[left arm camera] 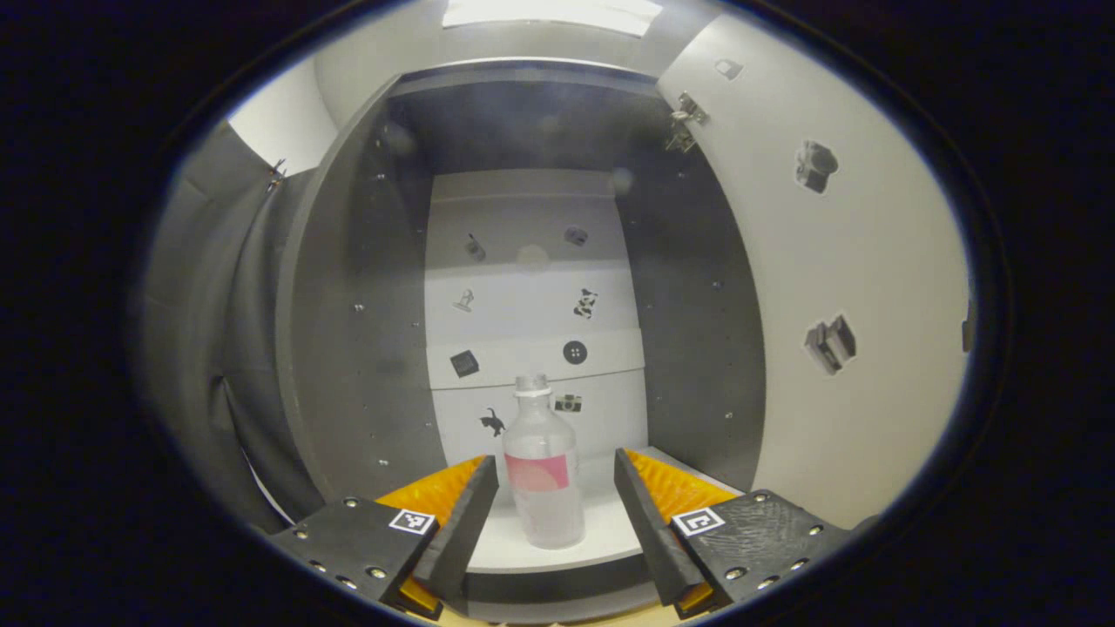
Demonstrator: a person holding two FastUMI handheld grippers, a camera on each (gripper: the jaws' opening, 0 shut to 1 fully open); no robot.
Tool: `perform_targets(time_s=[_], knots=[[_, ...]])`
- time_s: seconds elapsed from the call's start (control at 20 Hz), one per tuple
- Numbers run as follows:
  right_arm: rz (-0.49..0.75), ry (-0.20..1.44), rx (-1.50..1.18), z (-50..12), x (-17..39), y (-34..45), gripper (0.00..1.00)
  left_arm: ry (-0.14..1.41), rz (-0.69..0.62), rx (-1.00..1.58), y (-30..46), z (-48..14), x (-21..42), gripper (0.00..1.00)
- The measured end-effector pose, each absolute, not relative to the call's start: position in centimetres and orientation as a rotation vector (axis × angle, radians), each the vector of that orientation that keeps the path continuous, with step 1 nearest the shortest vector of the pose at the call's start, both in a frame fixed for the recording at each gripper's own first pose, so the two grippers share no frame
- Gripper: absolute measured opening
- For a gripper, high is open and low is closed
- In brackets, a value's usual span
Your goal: Open the cabinet door with the right hand, grasp the bottle in the cabinet with the left hand and place it on the coaster, then close the cabinet door with the right hand.
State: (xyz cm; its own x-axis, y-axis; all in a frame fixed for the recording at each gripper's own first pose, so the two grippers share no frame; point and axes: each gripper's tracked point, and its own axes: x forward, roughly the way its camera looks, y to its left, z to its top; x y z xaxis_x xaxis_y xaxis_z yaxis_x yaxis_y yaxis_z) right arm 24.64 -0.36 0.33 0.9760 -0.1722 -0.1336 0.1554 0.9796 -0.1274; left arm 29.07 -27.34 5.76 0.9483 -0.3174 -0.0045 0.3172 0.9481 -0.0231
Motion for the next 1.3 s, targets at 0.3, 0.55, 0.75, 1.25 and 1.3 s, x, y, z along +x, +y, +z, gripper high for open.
perform_targets(time_s=[0.3,0.55,0.75,1.25,1.3], knots=[[-0.216,0.198,-0.102,-1.7,25.8,0.0,0.98,0.041,-0.332,-0.023,-28.0,3.2,33.1,0.83],[-0.234,0.218,-0.084,-2.5,26.4,0.3,0.98,0.045,-0.329,-0.002,-28.0,2.2,34.7,0.81],[-0.236,0.215,-0.082,-2.8,26.8,0.2,0.97,0.045,-0.338,0.004,-28.0,2.1,34.7,0.71],[-0.117,0.188,-0.052,-2.2,25.6,0.5,0.98,0.019,-0.242,-0.018,-23.0,4.7,27.0,0.71],[-0.106,0.188,-0.047,-2.3,25.4,0.4,0.98,0.019,-0.225,-0.029,-22.1,4.8,25.9,0.71]])
